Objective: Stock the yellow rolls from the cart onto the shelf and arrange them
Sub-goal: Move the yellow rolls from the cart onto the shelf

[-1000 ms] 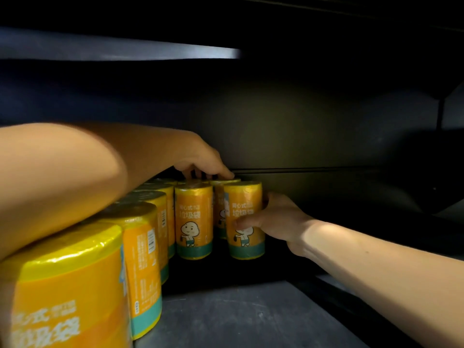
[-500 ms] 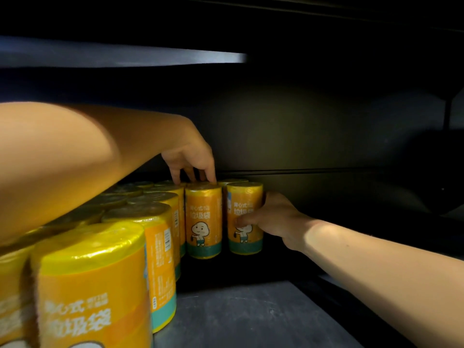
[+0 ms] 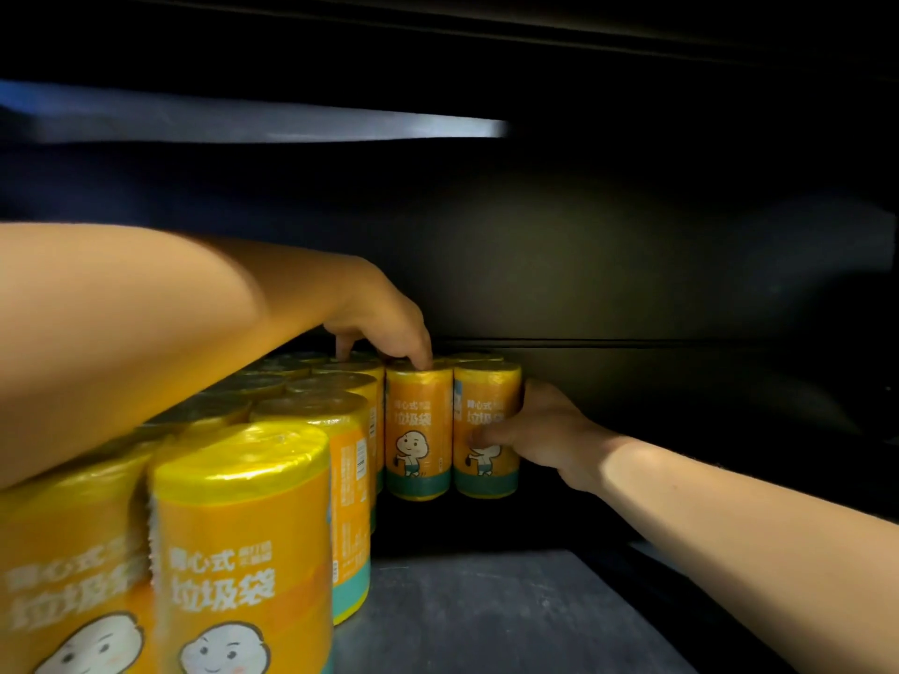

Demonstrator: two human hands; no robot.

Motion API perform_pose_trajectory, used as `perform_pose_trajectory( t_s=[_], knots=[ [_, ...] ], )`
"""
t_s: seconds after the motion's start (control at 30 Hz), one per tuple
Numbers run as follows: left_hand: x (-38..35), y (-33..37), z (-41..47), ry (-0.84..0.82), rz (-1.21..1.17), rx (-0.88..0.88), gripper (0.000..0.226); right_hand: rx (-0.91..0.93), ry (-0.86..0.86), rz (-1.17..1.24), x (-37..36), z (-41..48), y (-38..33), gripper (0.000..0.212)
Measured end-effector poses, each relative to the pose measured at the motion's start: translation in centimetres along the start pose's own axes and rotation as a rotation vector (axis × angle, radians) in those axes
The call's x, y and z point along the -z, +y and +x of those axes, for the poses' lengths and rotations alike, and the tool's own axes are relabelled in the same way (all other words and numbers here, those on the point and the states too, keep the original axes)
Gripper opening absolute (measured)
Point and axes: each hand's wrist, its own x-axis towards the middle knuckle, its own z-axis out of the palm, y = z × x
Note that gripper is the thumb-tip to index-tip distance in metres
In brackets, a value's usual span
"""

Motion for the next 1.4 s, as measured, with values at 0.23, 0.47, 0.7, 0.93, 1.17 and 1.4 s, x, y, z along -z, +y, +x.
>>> perform_pose_trajectory(
  t_s=[0.23, 0.47, 0.7, 0.93, 1.17, 1.4],
  knots=[
    [-0.5, 0.0, -2.1, 0.034, -0.025, -0.010, 0.052, 0.010, -0.030, 0.004, -0.3, 0.2, 0.6, 0.065],
    [-1.2, -0.9, -6.2, 0.201, -0.074, -0.093, 0.037, -0.032, -0.070, -0.143, 1.9, -2.0, -1.1, 0.069],
    [-2.5, -1.9, -12.0, 0.471, -0.241, -0.168, 0.018, -0.026, 0.139, -0.096, 4.1, -8.0, -2.7, 0.090],
    [-6.5, -1.5, -19.6, 0.743, -0.457, -0.242, 0.010, 0.210, 0.207, 0.092, 5.8, -16.0, -3.4, 0.049],
    [-11.5, 1.0, -26.9, 0.867, -0.611, -0.176, 0.008, 0.485, 0.166, 0.182, 4.2, -24.1, -2.9, 0.022],
    [-18.9, 1.3, -32.0, 0.788, -0.649, -0.114, 0.006, 0.573, -0.035, 0.365, -1.2, -31.2, -2.5, 0.018]
  ],
)
